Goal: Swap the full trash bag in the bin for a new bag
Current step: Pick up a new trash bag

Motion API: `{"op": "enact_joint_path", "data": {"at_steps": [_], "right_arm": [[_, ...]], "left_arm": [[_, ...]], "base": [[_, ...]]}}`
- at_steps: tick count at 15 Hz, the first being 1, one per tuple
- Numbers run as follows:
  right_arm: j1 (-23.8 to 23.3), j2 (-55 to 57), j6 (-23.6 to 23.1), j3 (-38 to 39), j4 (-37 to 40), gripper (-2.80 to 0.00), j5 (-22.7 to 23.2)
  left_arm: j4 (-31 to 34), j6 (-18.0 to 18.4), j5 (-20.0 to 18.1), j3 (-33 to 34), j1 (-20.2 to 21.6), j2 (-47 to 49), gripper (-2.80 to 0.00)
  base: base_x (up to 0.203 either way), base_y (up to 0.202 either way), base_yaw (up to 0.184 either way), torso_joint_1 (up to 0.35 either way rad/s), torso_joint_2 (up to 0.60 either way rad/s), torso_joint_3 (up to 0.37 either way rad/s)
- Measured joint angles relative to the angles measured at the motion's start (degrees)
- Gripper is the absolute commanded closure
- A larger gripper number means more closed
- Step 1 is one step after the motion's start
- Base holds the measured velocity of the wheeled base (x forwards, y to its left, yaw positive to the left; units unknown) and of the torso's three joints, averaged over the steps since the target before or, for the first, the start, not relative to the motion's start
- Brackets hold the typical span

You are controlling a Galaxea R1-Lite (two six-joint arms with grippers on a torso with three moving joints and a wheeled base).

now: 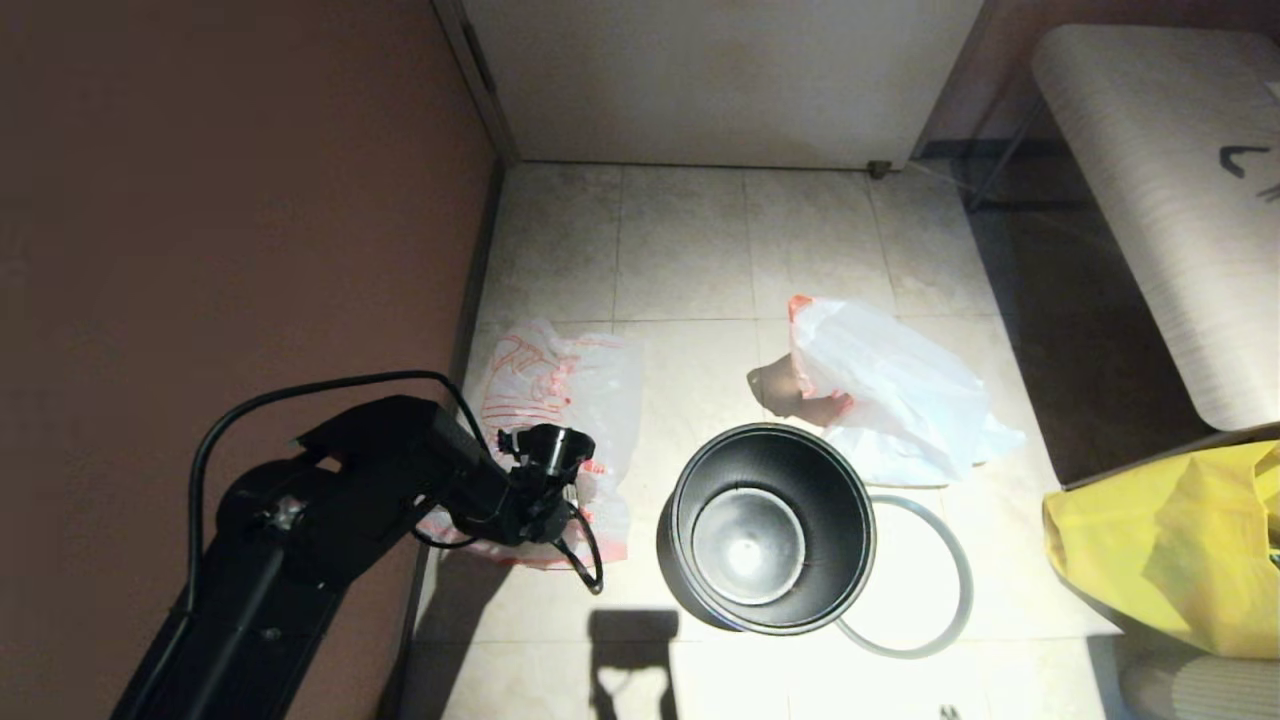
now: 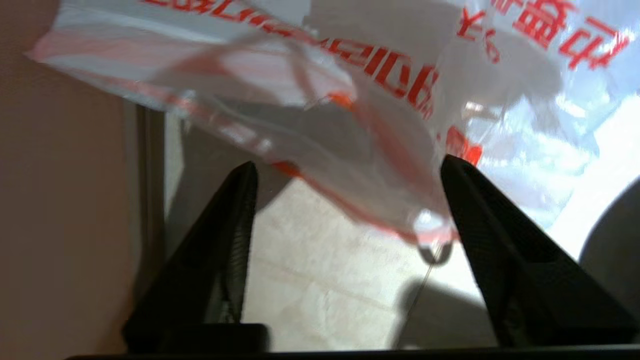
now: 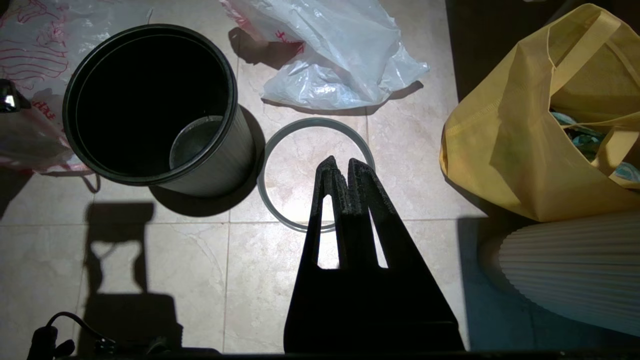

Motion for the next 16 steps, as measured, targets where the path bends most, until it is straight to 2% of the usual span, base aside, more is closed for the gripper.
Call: {"op": "enact_joint_path", "data": {"at_steps": [5,8,11,12,14,16], "right_arm": [[0.0,0.0,-0.02,0.0,-0.02,0.0,0.01],[0.0,0.0,-0.02,0.0,-0.01,0.0,0.01],[0.0,0.0,0.0,0.0,-0.02,0.0,0.01],[0.0,0.0,0.0,0.0,-0.02,0.0,0.02],[0.0,0.0,0.0,0.0,-0.02,0.0,0.01],[0.0,0.0,-0.02,0.0,0.0,0.0,0.0]], "left_arm": [[0.08,0.32,1.23,-10.11,0.99,7.27,-2.8],[0.24,2.47,1.44,-14.91,1.56,10.87,-2.8],[-0.22,4.15,4.59,-24.59,2.04,16.1,-2.8],[-0.76,5.74,5.27,-26.96,2.29,17.73,0.0],[-4.34,8.53,5.88,-28.54,2.61,19.91,0.0],[-5.4,9.22,5.85,-28.76,2.61,21.0,0.0]], "base": [[0.0,0.0,0.0,0.0,0.0,0.0],[0.0,0.0,0.0,0.0,0.0,0.0],[0.0,0.0,0.0,0.0,0.0,0.0],[0.0,0.0,0.0,0.0,0.0,0.0],[0.0,0.0,0.0,0.0,0.0,0.0],[0.0,0.0,0.0,0.0,0.0,0.0]]}}
